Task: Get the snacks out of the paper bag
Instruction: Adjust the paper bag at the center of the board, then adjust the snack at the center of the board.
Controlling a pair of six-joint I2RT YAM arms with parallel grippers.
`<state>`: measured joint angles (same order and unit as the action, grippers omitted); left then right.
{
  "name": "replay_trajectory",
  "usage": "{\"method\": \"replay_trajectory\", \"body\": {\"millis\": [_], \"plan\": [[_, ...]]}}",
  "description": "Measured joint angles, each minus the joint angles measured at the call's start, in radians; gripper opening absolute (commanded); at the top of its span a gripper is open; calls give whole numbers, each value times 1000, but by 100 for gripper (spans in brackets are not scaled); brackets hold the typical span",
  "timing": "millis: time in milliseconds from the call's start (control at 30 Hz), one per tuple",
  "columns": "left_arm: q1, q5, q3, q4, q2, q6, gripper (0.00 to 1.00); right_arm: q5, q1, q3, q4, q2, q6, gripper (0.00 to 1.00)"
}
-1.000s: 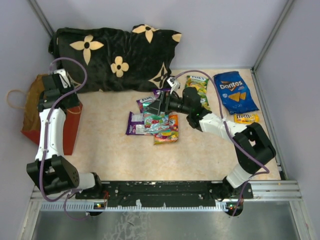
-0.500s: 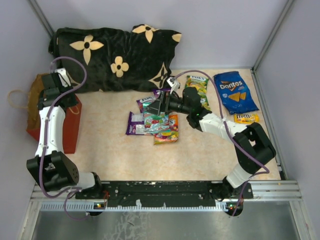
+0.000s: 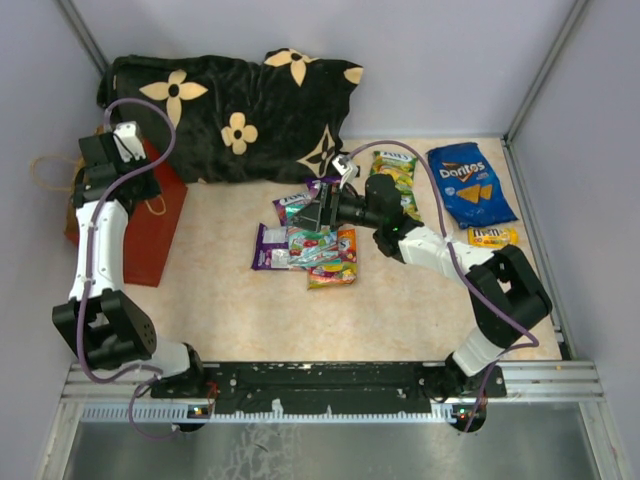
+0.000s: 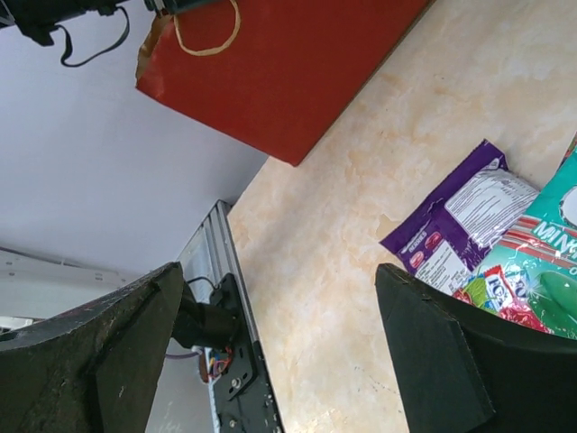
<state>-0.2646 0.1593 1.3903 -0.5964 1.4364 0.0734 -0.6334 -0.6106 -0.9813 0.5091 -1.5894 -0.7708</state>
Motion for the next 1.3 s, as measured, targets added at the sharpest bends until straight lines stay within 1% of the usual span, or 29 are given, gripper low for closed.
{"method": "replay_trajectory", "body": {"millis": [100,133,167,200,233,267,300,333,367,500,600,700,867,933,1033,1167,1300], "plan": [[0,7,24,5,12,2,0,-8,0,0,0,0,0,90],[0,7,28,8,16,2,2,-10,0,0,0,0,1,91],[0,7,32,8,21,3,9,-12,0,0,-1,0,2,92],[0,6,34,10,26,3,25,-12,0,0,-3,1,3,96],[0,6,36,11,32,3,46,-13,0,0,-8,3,9,99],[0,5,39,11,41,2,60,-12,0,0,-13,5,11,99],[0,5,45,9,50,0,67,-8,0,0,-27,11,20,99],[0,8,57,2,61,-2,92,-1,0,0,-43,18,30,99],[0,11,74,-7,70,-11,99,10,0,0,-59,26,40,99],[21,23,133,-9,65,-58,100,97,0,19,-141,97,89,99],[80,10,141,22,3,-111,100,183,0,51,-185,161,107,99],[203,-2,139,79,-100,-171,100,263,0,90,-230,213,108,99],[420,-17,97,203,-245,-230,100,364,0,121,-323,234,105,99],[494,-22,43,243,-272,-254,100,399,0,124,-373,234,106,99],[573,-17,-71,293,-273,-296,100,426,0,124,-413,234,111,98],[632,24,-310,335,-240,-365,100,437,6,131,-432,233,142,89],[673,102,-499,349,-220,-434,100,354,40,135,-410,191,202,82]]}}
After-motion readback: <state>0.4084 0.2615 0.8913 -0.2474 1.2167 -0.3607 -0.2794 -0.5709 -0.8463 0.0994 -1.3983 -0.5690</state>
